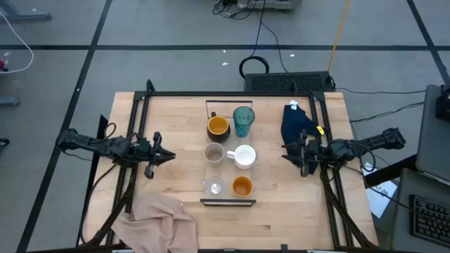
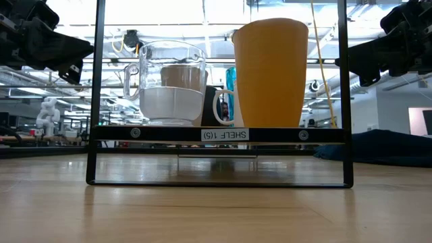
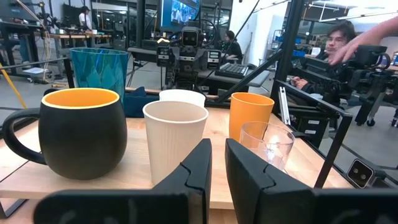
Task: Stack small to large cups/mugs on shelf
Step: Return to Home Position
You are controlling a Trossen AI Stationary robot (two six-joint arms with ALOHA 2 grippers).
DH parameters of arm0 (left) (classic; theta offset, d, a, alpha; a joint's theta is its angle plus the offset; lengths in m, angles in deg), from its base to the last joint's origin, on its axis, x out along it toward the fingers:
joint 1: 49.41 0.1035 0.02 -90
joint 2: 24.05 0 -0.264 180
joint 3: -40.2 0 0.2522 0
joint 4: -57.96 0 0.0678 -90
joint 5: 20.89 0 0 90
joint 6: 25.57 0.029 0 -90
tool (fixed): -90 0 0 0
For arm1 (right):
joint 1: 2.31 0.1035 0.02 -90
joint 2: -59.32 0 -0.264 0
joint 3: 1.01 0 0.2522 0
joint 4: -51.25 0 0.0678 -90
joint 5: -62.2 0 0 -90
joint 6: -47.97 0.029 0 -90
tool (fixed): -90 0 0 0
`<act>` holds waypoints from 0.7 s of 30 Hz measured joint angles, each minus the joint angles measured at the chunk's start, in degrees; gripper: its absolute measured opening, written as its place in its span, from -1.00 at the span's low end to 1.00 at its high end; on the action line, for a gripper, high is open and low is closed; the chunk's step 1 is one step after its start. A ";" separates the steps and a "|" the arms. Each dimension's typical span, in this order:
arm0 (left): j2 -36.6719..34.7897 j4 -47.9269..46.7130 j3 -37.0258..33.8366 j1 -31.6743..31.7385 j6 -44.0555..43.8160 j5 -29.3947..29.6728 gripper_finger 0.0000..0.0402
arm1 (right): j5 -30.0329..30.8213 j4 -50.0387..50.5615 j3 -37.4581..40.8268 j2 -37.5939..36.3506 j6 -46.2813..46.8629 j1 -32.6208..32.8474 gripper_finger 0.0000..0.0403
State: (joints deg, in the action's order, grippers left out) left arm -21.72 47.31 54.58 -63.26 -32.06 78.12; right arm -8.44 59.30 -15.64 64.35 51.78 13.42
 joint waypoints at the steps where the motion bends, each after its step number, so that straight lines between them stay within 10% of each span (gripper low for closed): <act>1: 0.00 0.00 0.01 0.00 -0.01 0.01 -0.77 | 0.00 -0.01 0.00 0.00 0.00 0.00 -0.13; 21: -2.19 0.26 0.01 14.39 0.10 0.49 -0.77 | 0.05 0.73 0.00 0.45 -0.02 -11.57 -0.13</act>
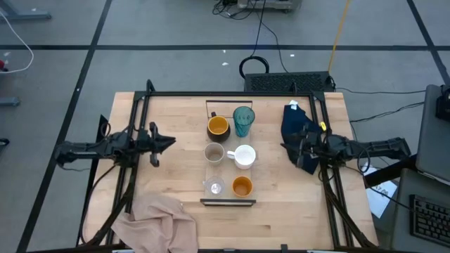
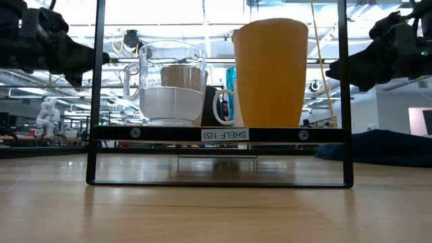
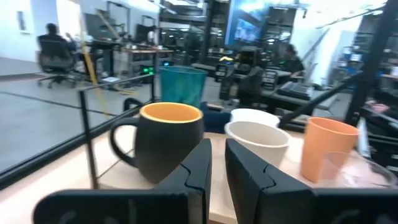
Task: Stack small to large cups/mugs on shelf
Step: Return to Home Position
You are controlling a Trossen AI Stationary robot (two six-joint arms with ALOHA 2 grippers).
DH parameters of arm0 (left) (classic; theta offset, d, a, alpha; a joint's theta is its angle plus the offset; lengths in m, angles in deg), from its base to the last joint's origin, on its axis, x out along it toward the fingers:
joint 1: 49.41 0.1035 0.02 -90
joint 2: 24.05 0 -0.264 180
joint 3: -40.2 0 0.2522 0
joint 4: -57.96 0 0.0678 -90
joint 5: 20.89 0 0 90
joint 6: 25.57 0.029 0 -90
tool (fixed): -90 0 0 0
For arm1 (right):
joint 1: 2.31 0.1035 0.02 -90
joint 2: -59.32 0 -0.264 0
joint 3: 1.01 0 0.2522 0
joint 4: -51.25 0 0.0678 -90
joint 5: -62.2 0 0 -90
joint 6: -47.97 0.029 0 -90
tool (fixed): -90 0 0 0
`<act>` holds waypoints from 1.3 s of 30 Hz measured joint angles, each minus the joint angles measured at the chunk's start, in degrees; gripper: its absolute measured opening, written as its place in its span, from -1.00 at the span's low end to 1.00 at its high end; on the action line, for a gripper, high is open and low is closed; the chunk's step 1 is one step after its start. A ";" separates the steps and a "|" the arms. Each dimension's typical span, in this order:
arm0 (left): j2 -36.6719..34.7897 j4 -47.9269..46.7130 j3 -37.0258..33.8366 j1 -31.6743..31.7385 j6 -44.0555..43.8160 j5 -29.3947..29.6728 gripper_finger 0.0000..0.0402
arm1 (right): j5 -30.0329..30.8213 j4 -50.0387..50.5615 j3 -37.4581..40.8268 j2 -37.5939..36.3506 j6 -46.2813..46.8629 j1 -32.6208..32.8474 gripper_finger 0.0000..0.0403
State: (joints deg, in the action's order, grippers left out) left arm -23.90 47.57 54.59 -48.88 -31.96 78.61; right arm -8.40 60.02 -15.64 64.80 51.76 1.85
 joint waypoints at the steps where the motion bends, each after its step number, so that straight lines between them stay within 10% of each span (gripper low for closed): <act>1: 0.00 -0.07 0.00 0.89 0.00 0.01 -0.77 | 0.04 -0.32 0.00 -0.05 0.00 -0.77 -0.13; 39: 0.52 -1.14 0.04 1.43 -0.04 -0.16 -0.77 | 0.04 -6.28 0.00 0.14 0.02 -0.49 -0.13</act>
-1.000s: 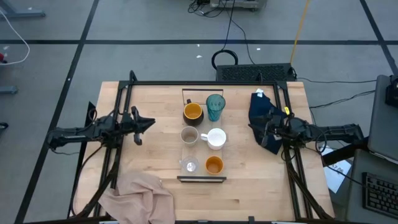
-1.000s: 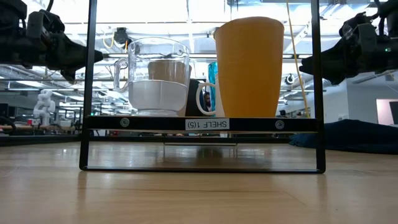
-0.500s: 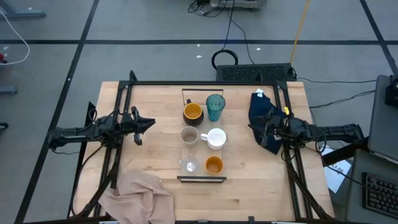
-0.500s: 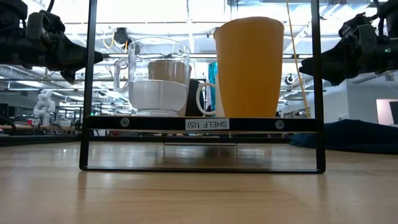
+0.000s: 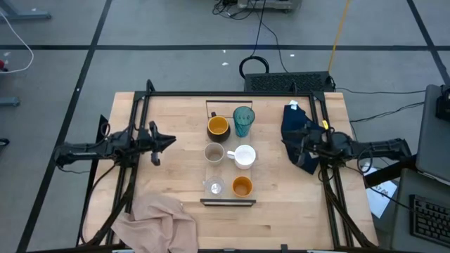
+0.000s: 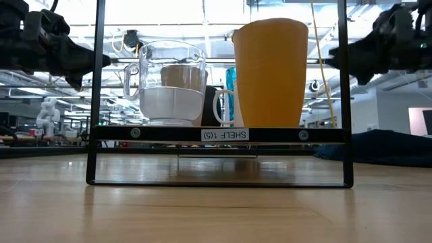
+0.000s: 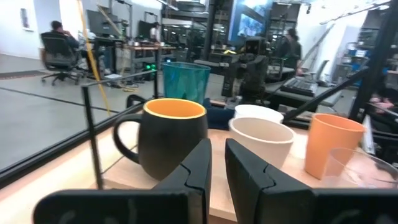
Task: Stack small to large cups/mugs on shelf
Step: Return to Home Position
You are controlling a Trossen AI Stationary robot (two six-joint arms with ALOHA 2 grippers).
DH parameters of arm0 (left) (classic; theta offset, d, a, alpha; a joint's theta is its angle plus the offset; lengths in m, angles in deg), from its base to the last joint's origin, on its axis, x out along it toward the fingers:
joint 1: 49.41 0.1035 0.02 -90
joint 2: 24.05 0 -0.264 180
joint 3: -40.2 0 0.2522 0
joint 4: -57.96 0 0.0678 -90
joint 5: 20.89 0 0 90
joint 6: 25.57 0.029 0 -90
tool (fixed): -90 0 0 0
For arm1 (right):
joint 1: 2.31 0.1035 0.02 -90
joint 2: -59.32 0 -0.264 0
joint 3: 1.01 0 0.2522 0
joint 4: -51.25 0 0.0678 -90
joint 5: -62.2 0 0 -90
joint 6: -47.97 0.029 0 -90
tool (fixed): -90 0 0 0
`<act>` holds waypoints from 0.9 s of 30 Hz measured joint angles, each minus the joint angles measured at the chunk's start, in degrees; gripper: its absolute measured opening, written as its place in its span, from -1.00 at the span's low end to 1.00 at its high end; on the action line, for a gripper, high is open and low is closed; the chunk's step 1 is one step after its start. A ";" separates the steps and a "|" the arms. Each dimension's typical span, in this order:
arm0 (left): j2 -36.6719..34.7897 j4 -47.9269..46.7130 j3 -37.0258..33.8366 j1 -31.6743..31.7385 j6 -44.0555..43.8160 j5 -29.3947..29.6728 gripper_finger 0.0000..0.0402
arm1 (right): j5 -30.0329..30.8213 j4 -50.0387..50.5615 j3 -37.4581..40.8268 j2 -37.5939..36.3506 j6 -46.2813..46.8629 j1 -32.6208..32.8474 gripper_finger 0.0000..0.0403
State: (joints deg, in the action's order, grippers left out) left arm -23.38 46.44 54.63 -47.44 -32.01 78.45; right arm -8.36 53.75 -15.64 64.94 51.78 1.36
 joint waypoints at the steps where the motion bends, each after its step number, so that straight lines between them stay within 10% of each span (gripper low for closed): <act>1: 0.02 0.02 0.00 -0.49 0.00 -0.10 -0.77 | 0.00 -1.09 0.00 0.00 -0.02 0.85 -0.13; 27: 1.68 5.16 -0.07 -2.84 0.00 -1.36 -0.77 | -0.07 1.96 0.00 -5.42 -0.02 8.34 -0.13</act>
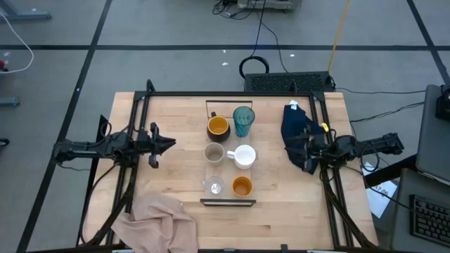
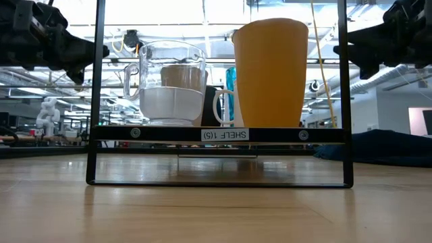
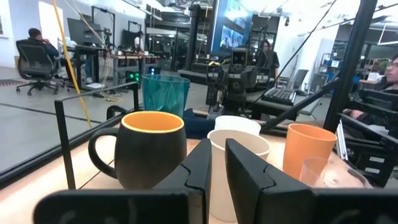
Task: Stack small to large cups/mugs on shelf
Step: Return to Home Position
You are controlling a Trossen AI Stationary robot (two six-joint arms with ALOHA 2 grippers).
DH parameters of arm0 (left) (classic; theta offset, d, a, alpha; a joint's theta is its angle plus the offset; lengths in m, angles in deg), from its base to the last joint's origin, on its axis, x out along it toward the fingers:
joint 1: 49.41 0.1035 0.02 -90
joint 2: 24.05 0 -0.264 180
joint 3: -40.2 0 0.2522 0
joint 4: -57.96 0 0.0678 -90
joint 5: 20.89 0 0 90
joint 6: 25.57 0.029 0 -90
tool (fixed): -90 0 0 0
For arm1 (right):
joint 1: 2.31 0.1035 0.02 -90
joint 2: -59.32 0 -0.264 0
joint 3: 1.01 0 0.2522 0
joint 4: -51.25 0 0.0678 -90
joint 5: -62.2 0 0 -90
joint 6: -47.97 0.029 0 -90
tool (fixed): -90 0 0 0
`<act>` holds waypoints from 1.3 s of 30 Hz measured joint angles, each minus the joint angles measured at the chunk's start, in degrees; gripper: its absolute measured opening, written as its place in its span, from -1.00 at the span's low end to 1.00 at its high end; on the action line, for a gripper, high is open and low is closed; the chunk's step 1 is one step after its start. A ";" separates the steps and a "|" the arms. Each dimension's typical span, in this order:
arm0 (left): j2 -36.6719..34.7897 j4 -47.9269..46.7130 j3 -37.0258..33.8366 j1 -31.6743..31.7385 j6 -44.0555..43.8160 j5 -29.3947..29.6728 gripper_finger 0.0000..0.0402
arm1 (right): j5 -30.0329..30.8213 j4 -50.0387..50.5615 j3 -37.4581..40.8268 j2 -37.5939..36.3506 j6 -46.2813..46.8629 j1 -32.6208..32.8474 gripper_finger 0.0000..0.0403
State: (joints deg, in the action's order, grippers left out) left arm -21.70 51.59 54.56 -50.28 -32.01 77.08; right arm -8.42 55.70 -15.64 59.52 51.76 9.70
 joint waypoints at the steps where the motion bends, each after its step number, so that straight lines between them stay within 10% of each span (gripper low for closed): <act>1: 0.00 0.27 -0.01 0.00 0.00 -0.01 -0.77 | 0.00 0.60 0.00 0.00 0.00 -0.07 -0.13; 13: 0.00 0.63 0.00 0.00 0.00 0.02 -0.77 | -0.29 4.45 0.00 0.08 0.00 -5.57 -0.13; 20: 0.00 0.63 0.01 0.00 0.00 0.04 -0.77 | -24.87 7.09 0.00 -0.06 8.41 -7.71 -0.13; 39: 0.00 0.59 0.05 0.02 -0.02 0.06 -0.77 | -19.45 7.33 0.00 0.00 4.09 -10.86 -0.13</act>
State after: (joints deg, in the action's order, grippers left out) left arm -21.70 52.18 54.61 -50.26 -32.03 77.14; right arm -27.88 63.03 -15.64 59.52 55.84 -1.16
